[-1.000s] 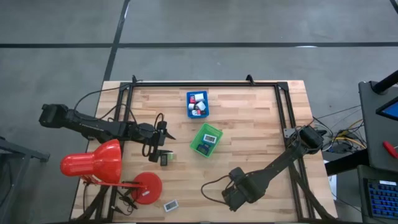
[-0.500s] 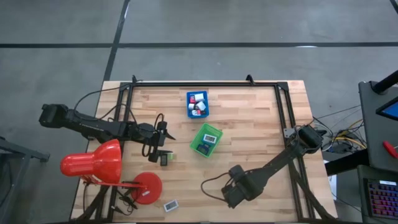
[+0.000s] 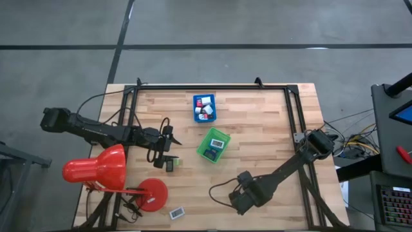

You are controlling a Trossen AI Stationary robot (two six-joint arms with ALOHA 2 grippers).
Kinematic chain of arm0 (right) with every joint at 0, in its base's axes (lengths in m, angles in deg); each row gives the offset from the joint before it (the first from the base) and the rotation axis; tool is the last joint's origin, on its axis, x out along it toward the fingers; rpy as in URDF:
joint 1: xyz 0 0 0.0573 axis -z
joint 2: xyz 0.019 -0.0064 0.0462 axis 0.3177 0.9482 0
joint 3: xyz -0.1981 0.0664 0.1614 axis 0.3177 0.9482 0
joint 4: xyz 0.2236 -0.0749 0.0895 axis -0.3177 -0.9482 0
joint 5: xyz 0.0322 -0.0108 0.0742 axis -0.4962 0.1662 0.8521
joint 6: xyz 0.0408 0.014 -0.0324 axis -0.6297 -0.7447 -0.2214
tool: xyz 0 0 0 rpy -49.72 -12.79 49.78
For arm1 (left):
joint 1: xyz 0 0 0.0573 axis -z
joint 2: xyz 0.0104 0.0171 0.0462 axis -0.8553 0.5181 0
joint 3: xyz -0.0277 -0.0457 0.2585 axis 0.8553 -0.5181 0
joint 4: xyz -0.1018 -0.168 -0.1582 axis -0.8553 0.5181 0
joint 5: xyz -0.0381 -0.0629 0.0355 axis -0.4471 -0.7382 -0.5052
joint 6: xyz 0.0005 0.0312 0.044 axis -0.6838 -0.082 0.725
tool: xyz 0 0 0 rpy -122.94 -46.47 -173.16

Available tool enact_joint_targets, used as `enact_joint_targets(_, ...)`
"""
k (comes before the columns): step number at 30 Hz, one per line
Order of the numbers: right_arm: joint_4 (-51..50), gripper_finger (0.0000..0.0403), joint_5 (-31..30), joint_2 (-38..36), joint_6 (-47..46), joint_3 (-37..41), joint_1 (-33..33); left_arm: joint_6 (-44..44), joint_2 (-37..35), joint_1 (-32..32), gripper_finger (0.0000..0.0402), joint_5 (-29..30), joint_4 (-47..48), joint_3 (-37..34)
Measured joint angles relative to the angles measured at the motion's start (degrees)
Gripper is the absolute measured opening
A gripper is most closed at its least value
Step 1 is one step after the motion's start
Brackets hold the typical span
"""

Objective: Pick & Place Office items
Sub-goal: Put the small red charger adapter into the blue bin

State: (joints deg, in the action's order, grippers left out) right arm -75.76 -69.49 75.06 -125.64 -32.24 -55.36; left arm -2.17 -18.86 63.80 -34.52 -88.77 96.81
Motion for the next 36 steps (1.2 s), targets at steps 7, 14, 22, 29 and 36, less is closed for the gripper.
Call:
enact_joint_targets(7, 2.2, 0.0302, 0.0, 0.0, 0.0, 1.6, 0.0, 0.0, 0.0, 0.0, 0.0284, 0.0, 0.0, 0.0)
enact_joint_targets(14, 2.5, 0.0262, 0.0, 0.0, 0.0, 2.0, 0.0, 0.0, 0.0, 0.0, 0.0284, 0.0, 0.0, 0.0)
enact_joint_targets(22, 2.5, 0.0177, 0.0, 0.0, 0.0, 2.0, 0.0, 0.0, 0.0, 0.0, 0.0284, 0.0, 0.0, 0.0)
enact_joint_targets(29, 2.6, 0.0121, 0.0, -0.1, 2.7, 2.1, 0.0, -0.3, 0.0, 0.0, 0.0284, 0.0, 0.0, 0.0)
enact_joint_targets(36, 2.8, 0.0121, 0.0, -0.1, 6.9, 2.2, 0.0, -0.5, 0.0, 0.0, 0.0284, 0.0, -0.1, 0.0)
